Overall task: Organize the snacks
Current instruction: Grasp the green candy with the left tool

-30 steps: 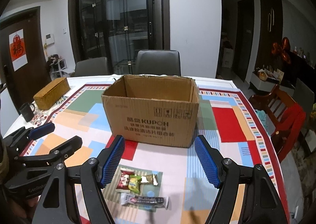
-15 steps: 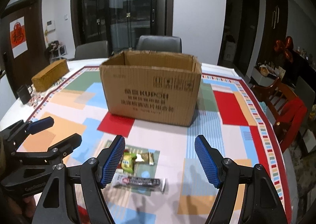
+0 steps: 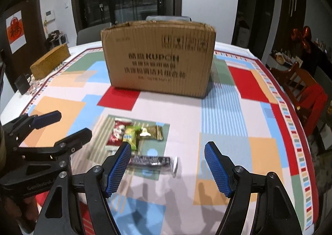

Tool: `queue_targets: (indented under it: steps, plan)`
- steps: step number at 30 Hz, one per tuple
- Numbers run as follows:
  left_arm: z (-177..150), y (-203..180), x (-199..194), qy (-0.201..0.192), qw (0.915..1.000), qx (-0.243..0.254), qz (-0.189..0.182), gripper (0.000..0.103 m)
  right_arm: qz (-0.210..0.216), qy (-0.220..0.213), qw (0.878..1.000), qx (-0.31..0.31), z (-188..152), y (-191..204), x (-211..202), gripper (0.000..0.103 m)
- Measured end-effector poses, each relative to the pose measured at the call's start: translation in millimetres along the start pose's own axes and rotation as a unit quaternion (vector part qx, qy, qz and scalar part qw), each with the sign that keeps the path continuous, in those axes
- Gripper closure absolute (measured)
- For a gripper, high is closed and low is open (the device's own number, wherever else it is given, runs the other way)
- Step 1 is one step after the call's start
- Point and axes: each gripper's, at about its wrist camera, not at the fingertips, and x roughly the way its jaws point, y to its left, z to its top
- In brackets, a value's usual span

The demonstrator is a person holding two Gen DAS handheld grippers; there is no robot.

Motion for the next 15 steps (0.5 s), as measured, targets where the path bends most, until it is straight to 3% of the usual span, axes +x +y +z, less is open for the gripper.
queue_targets:
  steps: [7,15]
  plan:
    - [1.3,-4.6,18.5,0.012,0.9998,0.013,-0.009,0.024,-0.006,0.025,1.0,-0.001,-12.1,-0.9,13.4,0.029]
    - [11.3,-16.7,30.4,0.015,0.9993,0.021,-0.025,0.033,-0.01,0.033,0.999,0.015,-16.7,-10.8,19.6,0.029]
